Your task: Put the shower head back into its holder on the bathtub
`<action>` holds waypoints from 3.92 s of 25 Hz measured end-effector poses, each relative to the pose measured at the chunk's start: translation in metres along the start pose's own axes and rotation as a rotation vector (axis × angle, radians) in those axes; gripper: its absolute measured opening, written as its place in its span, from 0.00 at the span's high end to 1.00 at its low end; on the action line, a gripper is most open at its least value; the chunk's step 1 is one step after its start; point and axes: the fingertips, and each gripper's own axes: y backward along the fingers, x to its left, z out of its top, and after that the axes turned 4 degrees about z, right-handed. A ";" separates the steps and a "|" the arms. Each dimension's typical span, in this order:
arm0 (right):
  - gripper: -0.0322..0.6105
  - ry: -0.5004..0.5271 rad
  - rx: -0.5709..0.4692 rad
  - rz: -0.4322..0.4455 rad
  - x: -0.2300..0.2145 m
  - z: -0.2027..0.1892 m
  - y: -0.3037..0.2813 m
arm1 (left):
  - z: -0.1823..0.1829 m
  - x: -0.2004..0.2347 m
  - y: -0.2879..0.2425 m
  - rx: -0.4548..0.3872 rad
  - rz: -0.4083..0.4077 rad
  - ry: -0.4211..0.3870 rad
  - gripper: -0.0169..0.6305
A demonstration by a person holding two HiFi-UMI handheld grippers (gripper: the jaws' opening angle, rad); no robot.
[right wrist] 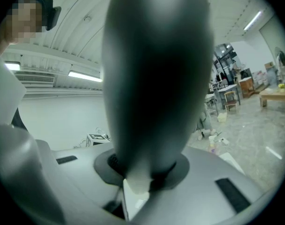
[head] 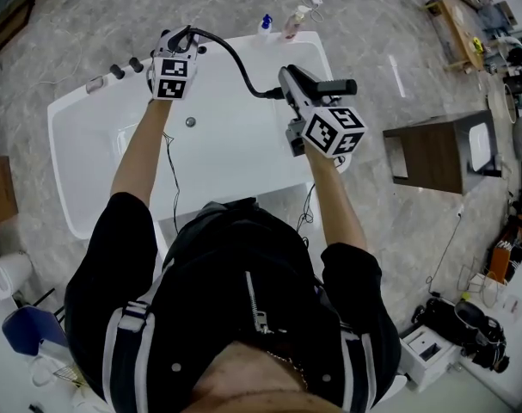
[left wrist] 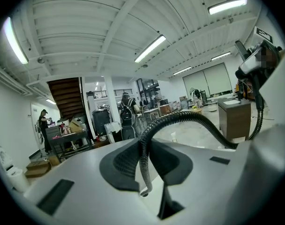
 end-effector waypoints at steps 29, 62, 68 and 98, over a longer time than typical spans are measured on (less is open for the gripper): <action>0.83 0.052 -0.031 -0.051 0.004 0.015 0.027 | -0.102 -0.041 -0.016 0.197 -0.091 0.018 0.85; 0.83 0.146 -0.226 0.053 0.076 0.101 0.050 | -0.188 -0.107 -0.012 0.403 -0.243 -0.018 0.83; 0.83 0.133 -0.218 0.078 0.083 0.099 0.045 | -0.200 -0.110 0.003 0.418 -0.239 -0.014 0.79; 0.83 0.336 -0.235 0.212 0.122 0.151 -0.064 | -0.125 -0.023 0.147 0.200 -0.017 0.132 0.93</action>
